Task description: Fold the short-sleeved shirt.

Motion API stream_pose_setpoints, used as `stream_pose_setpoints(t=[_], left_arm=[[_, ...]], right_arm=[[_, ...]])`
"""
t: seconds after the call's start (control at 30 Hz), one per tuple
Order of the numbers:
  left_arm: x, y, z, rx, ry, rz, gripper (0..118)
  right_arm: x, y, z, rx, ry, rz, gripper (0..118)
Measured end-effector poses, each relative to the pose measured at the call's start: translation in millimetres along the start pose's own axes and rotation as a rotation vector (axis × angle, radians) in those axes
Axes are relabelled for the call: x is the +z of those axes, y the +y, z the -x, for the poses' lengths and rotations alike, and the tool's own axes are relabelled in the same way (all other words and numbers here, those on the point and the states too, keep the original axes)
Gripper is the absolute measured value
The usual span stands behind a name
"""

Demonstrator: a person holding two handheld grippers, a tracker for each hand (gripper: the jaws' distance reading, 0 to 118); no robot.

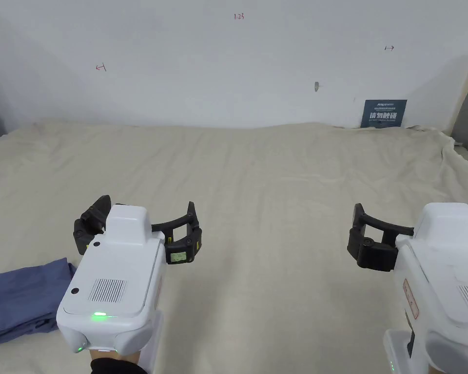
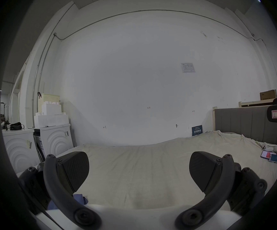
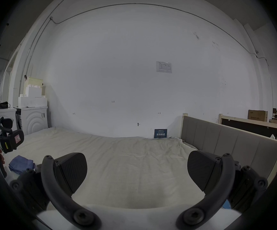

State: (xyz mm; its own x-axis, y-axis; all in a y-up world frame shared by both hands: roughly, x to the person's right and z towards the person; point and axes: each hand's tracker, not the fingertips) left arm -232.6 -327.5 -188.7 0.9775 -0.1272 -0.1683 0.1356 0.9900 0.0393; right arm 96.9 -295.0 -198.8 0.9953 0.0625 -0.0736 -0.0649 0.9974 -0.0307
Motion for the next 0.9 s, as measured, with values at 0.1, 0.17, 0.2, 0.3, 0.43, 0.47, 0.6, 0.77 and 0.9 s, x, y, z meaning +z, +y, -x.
stream_pose_setpoints(t=[0.1, 0.17, 0.2, 0.3, 0.43, 0.47, 0.6, 0.77, 0.9], left_arm=[[0, 0, 0, 0.000, 0.002, 0.004, 118], [0, 0, 0, 0.000, 0.000, 0.005, 118], [1, -1, 0, -0.001, -0.001, 0.005, 118], [1, -1, 1, 0.000, -0.003, 0.007, 118], [2, -1, 2, 0.007, -0.003, 0.006, 118], [3, 0, 3, 0.010, -0.003, 0.006, 118], [3, 1, 4, 0.023, -0.001, 0.003, 118], [4, 3, 5, 0.025, 0.002, -0.003, 118], [4, 3, 6, 0.028, 0.005, -0.004, 118]], right_arm=[[-1, 0, 0, 0.001, -0.009, 0.010, 118], [-2, 1, -1, -0.001, -0.013, 0.022, 118], [-3, 2, -2, -0.007, -0.011, 0.041, 118], [-6, 7, -2, -0.063, -0.013, 0.143, 118], [-14, 20, -4, -0.176, -0.091, 0.382, 118], [-16, 22, -5, -0.195, -0.111, 0.434, 118], [-23, 24, -14, -0.251, -0.099, 0.525, 118], [-19, 30, -9, -0.253, -0.117, 0.524, 118], [-19, 29, -6, -0.207, -0.119, 0.486, 118]])
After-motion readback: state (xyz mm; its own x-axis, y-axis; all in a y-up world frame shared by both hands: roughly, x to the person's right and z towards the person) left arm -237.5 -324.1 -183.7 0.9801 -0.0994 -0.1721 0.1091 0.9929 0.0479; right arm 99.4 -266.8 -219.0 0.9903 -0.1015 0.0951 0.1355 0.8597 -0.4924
